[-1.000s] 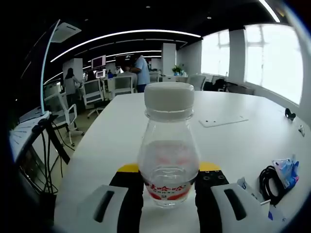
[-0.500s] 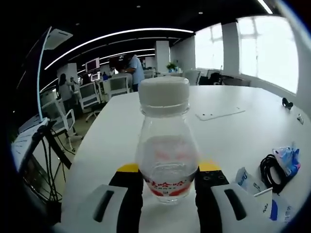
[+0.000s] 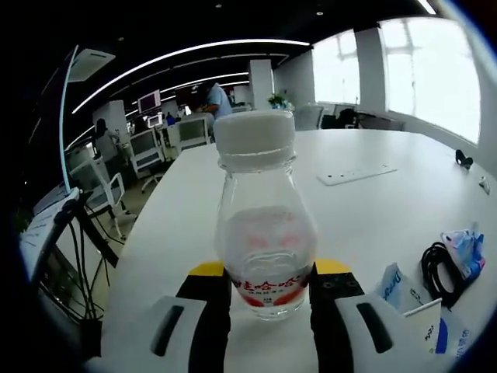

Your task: Arrange the tabletop items into an orderly group along one side of the table until the central work area is clear of visible clutter.

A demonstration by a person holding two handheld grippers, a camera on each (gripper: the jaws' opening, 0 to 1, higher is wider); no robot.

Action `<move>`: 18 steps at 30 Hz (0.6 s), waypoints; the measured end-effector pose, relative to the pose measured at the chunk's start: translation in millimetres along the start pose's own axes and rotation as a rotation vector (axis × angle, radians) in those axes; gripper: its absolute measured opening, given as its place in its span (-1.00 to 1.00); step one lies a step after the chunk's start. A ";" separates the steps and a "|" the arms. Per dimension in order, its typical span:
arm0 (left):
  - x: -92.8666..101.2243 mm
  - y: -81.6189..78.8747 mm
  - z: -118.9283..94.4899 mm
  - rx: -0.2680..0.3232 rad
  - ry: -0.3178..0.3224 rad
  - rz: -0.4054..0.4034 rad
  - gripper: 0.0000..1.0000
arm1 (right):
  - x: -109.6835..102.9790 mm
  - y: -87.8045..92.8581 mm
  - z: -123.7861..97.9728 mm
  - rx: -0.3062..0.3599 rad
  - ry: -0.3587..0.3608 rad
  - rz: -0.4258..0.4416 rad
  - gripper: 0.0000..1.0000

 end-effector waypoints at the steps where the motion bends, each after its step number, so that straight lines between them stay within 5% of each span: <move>1: 0.1 -0.1 0.1 -0.001 -0.004 -0.002 -0.24 | 0.4 0.2 0.0 -0.001 0.002 0.003 0.91; 18: 3.0 -2.3 2.6 -0.010 -0.064 -0.036 -0.22 | 3.4 3.6 0.6 -0.024 0.016 0.034 0.86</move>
Point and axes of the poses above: the point that each gripper's makers call its tool centre point, and the gripper's own axes: z roughly forward along the fingers, x roughly to its right, y roughly out of its underside, the point moved 8 cm from there along -z, roughly backward along the fingers, and after that the axes turned 4 degrees about -x, right-handed, at the moved point
